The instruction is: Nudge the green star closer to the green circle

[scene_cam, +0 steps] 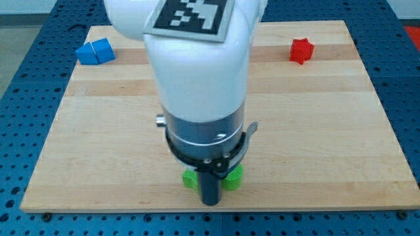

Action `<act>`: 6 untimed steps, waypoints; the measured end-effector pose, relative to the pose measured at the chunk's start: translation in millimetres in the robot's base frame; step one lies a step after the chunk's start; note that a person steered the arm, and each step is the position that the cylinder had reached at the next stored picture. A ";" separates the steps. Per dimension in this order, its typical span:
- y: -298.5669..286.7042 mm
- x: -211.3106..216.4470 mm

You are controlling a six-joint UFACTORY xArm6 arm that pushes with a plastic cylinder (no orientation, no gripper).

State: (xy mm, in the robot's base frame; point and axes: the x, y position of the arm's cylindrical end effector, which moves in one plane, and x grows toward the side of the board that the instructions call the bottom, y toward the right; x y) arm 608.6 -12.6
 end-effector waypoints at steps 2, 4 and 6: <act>-10.2 1.0; -74.6 -27.6; -36.6 -49.0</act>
